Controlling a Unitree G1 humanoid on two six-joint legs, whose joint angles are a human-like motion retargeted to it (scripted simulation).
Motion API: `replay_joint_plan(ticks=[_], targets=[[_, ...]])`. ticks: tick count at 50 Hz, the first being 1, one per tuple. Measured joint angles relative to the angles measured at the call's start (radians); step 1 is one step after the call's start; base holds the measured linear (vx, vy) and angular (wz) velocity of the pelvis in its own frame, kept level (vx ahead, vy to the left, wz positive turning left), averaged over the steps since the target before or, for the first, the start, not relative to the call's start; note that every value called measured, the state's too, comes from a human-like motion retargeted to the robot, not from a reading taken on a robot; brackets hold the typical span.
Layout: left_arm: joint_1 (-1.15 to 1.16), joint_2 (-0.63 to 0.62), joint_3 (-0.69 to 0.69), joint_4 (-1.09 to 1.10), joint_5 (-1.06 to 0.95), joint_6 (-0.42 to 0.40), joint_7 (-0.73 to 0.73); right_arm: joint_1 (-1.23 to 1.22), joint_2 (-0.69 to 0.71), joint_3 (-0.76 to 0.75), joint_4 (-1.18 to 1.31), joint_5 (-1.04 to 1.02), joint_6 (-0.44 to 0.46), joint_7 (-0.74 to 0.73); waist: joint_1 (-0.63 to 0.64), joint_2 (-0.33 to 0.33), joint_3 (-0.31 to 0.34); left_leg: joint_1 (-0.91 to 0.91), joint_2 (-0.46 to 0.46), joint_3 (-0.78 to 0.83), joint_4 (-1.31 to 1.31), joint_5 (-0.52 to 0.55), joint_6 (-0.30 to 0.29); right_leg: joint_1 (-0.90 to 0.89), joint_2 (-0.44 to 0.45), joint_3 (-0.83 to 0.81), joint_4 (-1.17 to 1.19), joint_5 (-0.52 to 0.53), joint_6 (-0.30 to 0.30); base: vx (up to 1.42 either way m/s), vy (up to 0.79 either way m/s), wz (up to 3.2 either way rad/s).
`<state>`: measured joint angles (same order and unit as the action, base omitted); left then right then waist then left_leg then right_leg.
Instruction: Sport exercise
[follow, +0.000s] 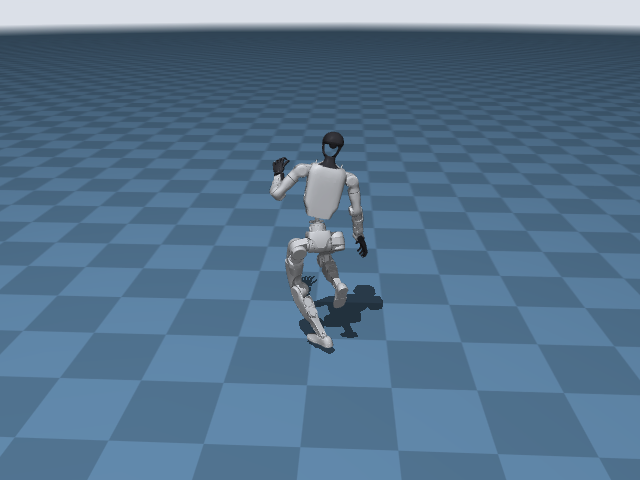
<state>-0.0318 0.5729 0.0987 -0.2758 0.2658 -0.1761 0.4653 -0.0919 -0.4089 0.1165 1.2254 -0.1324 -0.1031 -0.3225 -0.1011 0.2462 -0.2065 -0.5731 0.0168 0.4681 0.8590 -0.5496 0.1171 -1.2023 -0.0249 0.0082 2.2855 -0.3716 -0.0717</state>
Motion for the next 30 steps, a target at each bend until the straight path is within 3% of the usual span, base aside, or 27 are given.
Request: replay_joint_plan(ticks=[8, 15, 18, 25, 27, 30], targets=[[0.000, -0.035, 0.044, 0.052, 0.028, 0.008, 0.076, -0.030, -0.029, -0.026, -0.014, 0.010, -0.010, -0.058, -0.003, 0.007, 0.053, -0.004, 0.032, 0.007, 0.071, -0.021, 0.002, -0.082, -0.034, -0.010, -0.152, -0.016, 0.000, 0.12, -0.02, -0.63], [0.021, -0.079, -0.026, 0.158, 0.025, -0.025, 0.031, -0.022, -0.074, -0.071, -0.006, 0.044, -0.042, -0.104, -0.035, 0.016, 0.107, 0.045, 0.025, -0.108, 0.072, 0.180, -0.109, 0.019, -0.091, -0.064, -0.620, -0.042, -0.018, 0.26, -0.10, -0.43], [0.034, -0.100, -0.070, 0.249, 0.008, -0.046, 0.003, -0.005, -0.083, -0.099, -0.001, 0.081, -0.062, -0.129, -0.043, 0.019, 0.115, 0.054, 0.037, -0.160, 0.086, 0.170, -0.111, 0.100, -0.091, -0.094, -0.866, 0.004, 0.009, 0.28, -0.13, -0.26], [0.036, -0.149, -0.168, 0.544, -0.067, -0.068, -0.091, 0.054, -0.080, -0.178, 0.000, 0.163, -0.079, -0.174, 0.029, 0.040, 0.116, 0.077, 0.235, -0.208, 0.355, 0.231, -0.101, 0.327, 0.005, -0.218, -1.350, 0.163, 0.061, 0.28, -0.15, -0.61], [0.043, -0.160, -0.175, 0.625, -0.087, -0.058, -0.116, 0.069, -0.077, -0.191, -0.008, 0.169, -0.079, -0.174, 0.050, 0.036, 0.114, 0.082, 0.302, -0.227, 0.469, 0.226, -0.072, 0.384, 0.026, -0.254, -1.375, 0.147, 0.036, 0.30, -0.15, -0.68], [0.061, -0.177, -0.171, 0.748, -0.107, -0.025, -0.150, 0.083, -0.072, -0.201, -0.017, 0.161, -0.077, -0.171, 0.070, 0.017, 0.112, 0.077, 0.387, -0.269, 0.648, 0.238, -0.018, 0.448, 0.045, -0.286, -1.333, 0.028, -0.031, 0.32, -0.16, -0.53]])
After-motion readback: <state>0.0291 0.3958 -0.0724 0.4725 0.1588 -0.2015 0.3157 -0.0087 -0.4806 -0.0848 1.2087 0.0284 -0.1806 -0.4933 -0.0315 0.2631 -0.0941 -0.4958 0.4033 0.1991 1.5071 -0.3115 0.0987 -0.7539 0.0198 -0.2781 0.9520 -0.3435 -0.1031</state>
